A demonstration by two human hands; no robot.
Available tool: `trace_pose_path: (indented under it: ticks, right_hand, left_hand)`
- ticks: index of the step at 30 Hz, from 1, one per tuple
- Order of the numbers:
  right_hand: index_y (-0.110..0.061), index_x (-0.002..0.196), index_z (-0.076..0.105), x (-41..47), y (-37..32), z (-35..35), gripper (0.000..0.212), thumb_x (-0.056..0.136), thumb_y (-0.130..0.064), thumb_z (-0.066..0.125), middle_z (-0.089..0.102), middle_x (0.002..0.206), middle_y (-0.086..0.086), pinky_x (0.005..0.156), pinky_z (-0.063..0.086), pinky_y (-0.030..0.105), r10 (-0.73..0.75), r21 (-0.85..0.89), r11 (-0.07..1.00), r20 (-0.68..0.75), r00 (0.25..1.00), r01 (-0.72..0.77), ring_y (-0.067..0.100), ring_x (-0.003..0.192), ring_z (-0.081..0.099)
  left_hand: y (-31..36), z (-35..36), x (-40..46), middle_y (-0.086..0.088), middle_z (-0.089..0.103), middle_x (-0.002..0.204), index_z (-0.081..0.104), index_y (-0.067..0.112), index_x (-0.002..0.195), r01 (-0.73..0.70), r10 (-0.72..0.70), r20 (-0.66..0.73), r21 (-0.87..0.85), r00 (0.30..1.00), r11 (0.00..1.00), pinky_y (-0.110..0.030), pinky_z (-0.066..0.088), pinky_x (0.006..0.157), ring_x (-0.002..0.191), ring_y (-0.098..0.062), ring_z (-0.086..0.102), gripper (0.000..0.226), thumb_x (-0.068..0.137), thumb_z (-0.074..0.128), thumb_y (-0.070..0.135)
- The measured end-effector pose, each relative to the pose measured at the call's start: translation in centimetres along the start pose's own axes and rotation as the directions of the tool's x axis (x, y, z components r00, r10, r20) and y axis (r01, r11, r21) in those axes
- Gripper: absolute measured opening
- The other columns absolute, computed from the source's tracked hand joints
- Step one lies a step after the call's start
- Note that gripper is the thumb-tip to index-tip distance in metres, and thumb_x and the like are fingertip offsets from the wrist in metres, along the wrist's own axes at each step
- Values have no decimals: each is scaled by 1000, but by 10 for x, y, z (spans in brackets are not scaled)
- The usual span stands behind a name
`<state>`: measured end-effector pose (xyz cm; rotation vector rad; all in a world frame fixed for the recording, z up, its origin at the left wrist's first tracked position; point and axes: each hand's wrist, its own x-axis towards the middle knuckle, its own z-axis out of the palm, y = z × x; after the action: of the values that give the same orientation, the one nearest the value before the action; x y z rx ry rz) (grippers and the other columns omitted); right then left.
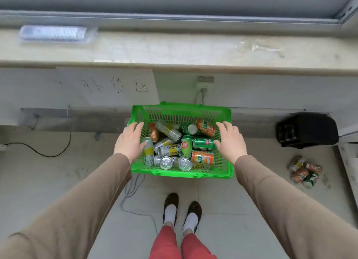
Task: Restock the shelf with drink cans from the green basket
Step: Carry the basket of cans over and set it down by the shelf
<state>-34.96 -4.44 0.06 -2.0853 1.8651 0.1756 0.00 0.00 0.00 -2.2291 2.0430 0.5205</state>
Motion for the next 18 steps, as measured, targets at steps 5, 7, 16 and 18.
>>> trace_pose_path:
  ticks: [5,7,16,18]
  right_hand:
    - [-27,161,4,7,29,29,87,95,-7,57,9,166,19,103,45,47,189,31,980,158,969,-196,43,136,39]
    - [-30,160,-5,11,36,40,95,92,3,51,6,166,21,87,50,43,230,75,966,183,956,-246,45,118,56]
    - [-34,160,-6,30,39,62,96,89,18,33,34,149,31,73,42,35,305,114,938,169,937,-326,42,96,62]
    - [-35,160,-5,30,40,62,98,89,18,35,36,147,31,74,44,36,306,136,933,187,934,-333,41,96,63]
  left_hand:
    - [-33,33,12,-20,22,157,16,11,155,214,-208,79,-68,975,975,-50,36,109,140,-39,29,92,84,74,23]
    - [-42,42,22,-22,29,152,10,11,156,257,-245,119,-95,962,962,-51,40,104,134,-42,36,96,85,73,22]
    - [-62,67,64,-25,62,119,28,5,143,380,-353,160,-194,922,905,-47,50,86,105,-44,61,72,84,69,11]
    - [-60,67,66,-25,64,112,42,2,120,432,-406,161,-197,900,880,-46,50,83,102,-43,62,47,83,70,12]
